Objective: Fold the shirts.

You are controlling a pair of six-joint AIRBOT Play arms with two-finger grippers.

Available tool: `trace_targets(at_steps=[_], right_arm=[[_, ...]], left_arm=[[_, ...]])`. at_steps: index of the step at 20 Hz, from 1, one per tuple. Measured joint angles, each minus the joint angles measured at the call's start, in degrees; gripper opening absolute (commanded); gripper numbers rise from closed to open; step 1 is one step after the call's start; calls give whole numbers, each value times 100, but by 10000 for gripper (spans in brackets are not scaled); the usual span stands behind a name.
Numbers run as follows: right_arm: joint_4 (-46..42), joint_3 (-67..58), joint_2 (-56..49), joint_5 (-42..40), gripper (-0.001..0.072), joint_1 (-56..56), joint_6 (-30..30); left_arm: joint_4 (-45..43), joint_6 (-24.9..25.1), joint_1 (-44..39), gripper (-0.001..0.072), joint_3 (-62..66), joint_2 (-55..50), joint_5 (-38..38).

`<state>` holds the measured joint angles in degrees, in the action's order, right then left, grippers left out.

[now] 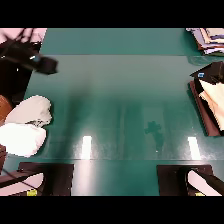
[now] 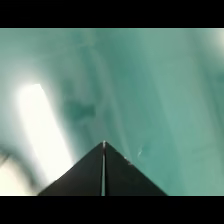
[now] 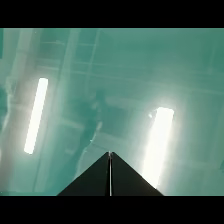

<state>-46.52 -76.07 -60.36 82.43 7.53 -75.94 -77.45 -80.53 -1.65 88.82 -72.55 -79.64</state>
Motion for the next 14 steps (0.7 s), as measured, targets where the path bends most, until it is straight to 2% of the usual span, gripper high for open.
trace_targets(at_steps=[2,3,4,5,12,13,14], right_arm=[[0,0,0,0,18,0,0],[0,0,0,-4,18,0,0],[0,0,0,-39,18,0,0],[0,0,0,-72,18,0,0],[0,0,0,-168,18,0,0],[-2,0,0,-177,18,0,0],[-2,0,0,-184,18,0,0]], left_arm=[[-157,-9,560,27,-787,431,-59],[-236,-11,820,114,-1178,575,-70],[-308,-11,1027,445,-1517,671,-72],[-350,-13,1209,720,-1818,750,-55],[-763,-258,1729,711,-3185,922,992],[-813,-284,1746,639,-3314,933,1163],[-863,-310,1759,432,-3445,933,1318]])
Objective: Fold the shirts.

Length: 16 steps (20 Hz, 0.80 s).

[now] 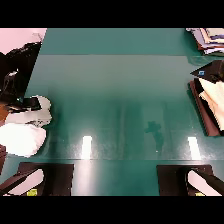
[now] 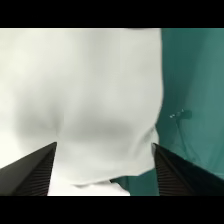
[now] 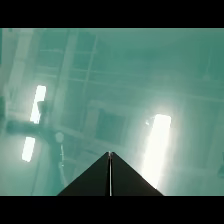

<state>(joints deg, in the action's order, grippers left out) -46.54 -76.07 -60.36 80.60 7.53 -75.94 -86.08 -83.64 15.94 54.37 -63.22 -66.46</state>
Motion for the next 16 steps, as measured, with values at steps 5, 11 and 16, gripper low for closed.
trace_targets(at_steps=[5,11,16], right_arm=[[0,0,0,-22,18,0,2],[2,0,0,24,18,0,0],[192,-28,4,-7,18,13,0]], left_arm=[[-155,-81,24,376,-487,7,424],[-208,-153,28,24,-708,-15,577],[-109,-188,-26,23,42,212,219]])
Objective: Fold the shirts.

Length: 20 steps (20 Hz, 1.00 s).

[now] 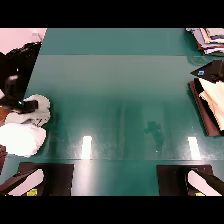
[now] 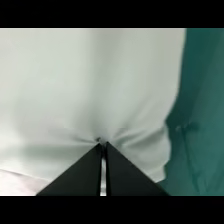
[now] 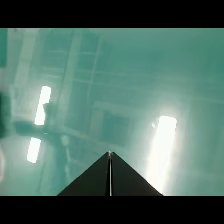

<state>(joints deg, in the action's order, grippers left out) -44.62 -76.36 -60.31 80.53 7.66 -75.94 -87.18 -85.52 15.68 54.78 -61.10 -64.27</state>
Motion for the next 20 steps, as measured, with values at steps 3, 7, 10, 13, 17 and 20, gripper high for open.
trace_targets(at_steps=[3,7,10,13,17,20], right_arm=[[267,-313,0,-199,17,20,0],[393,-1054,2,-612,17,-9,0],[409,-1561,4,-798,18,-13,0],[411,-1869,4,-870,18,-13,0],[407,-2011,4,-813,18,-13,0],[402,-2044,4,-675,18,-13,0]], left_arm=[[186,-2,-398,21,1117,468,-400],[225,0,-1528,20,3010,898,-960],[103,-7,-2461,21,3882,962,-1213],[26,-184,-3368,22,4192,699,-1353],[223,-457,-4603,26,4138,-188,-1375],[695,-518,-5447,540,4044,-1064,-1161]])
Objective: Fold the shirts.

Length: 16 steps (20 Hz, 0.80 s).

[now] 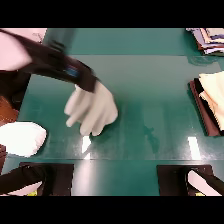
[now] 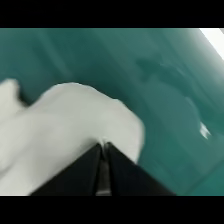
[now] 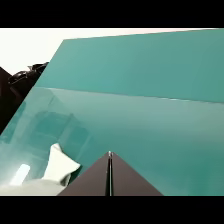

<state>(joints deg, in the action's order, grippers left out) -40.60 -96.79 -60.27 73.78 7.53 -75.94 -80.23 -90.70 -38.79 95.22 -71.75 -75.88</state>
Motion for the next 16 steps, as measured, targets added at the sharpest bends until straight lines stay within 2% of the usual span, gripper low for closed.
trace_targets(at_steps=[4,7,12,16], right_arm=[[-4,-13,0,181,18,0,0],[-4,-17,0,328,18,0,0],[-4,-17,0,483,17,0,0],[-7,-17,0,557,18,0,0]], left_arm=[[396,146,-651,539,-46,-968,330],[142,291,-479,539,-46,-1202,435],[-116,350,852,540,-92,-1408,481],[284,350,2033,540,-498,-1705,649]])
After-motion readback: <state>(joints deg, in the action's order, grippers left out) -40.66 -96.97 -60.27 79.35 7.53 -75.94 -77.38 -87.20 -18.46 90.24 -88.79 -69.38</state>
